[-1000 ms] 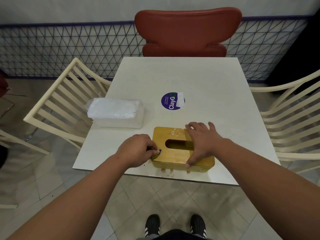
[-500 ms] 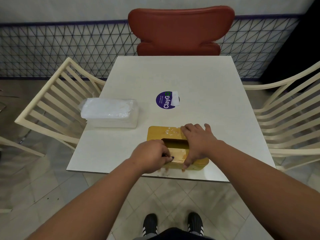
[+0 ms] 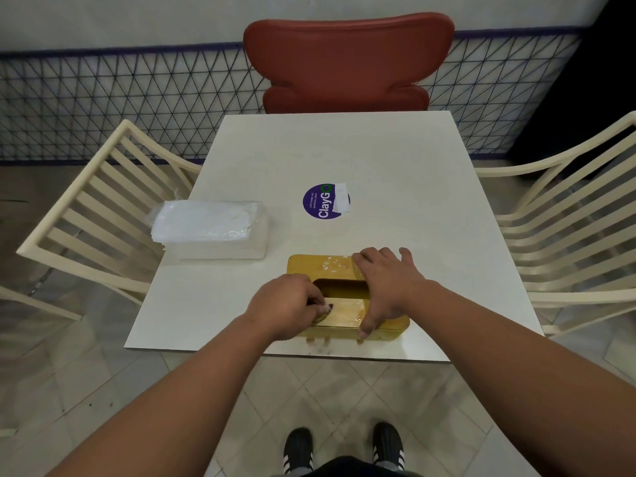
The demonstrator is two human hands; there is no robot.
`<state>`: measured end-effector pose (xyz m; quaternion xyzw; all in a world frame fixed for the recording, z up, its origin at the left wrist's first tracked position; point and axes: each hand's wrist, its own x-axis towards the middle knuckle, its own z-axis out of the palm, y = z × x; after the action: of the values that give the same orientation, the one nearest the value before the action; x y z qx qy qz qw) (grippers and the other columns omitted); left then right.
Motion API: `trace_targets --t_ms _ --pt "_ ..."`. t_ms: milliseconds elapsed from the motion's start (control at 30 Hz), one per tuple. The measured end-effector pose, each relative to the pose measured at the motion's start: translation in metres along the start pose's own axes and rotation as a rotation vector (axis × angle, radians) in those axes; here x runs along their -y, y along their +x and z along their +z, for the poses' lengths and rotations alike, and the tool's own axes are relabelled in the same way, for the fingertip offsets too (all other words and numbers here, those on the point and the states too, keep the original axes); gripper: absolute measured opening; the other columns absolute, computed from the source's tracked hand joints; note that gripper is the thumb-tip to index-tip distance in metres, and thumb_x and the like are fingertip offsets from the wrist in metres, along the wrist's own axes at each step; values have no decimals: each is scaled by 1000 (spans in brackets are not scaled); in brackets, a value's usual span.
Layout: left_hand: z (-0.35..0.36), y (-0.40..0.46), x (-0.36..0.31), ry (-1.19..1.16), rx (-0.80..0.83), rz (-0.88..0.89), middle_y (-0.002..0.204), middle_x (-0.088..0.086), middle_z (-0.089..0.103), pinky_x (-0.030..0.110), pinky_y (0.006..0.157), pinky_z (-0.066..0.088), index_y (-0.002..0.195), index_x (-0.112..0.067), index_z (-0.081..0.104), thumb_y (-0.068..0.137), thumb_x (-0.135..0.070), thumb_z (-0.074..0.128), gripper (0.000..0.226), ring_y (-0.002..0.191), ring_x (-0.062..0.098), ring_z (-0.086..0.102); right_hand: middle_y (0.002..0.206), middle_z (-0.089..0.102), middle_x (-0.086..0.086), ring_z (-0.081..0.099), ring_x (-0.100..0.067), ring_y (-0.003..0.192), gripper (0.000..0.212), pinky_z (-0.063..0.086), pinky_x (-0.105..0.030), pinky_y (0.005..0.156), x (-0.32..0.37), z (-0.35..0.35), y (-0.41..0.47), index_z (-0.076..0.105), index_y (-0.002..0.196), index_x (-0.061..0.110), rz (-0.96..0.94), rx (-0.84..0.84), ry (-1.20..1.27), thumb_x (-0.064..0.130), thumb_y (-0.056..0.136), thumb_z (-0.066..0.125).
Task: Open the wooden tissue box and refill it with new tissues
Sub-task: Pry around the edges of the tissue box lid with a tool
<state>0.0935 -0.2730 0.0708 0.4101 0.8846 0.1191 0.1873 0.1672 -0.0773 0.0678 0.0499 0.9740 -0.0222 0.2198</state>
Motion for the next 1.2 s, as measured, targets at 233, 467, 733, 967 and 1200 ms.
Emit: trace_targets --t_ms 233,467,733,967,1200 --pt "15 16 -25 -19 -82 -21 91 -12 55 30 68 46 98 -34 71 89 -49 55 24 84 13 54 151 22 0 24 -26 137 142 14 -56 114 1 1 0 12 150 22 7 1 -5 82 37 74" --pt "9 2 6 -6 -123 -122 96 -12 56 29 69 45 101 -36 70 93 -49 49 26 87 13 54 152 21 -1 23 -26 138 140 14 -56 114 -1 2 1 11 150 23 3 -1 14 81 39 74" --pt "30 4 -34 -11 -139 19 100 -11 57 31 69 47 100 -33 71 94 -49 46 30 88 13 56 151 23 0 24 -25 136 140 16 -55 113 0 2 0 14 150 22 5 -12 19 80 37 75" --pt "30 -18 2 -60 -338 -169 99 -13 54 27 73 45 100 -32 72 93 -45 50 26 96 11 49 152 21 0 22 -26 138 141 14 -55 114 0 2 1 11 150 23 5 -4 18 80 39 75" --pt "46 -20 -21 4 -336 -66 99 -11 57 26 65 41 102 -32 72 95 -46 47 30 94 13 48 152 22 -1 23 -26 137 140 16 -54 113 0 2 0 11 150 23 7 -6 15 80 39 75"
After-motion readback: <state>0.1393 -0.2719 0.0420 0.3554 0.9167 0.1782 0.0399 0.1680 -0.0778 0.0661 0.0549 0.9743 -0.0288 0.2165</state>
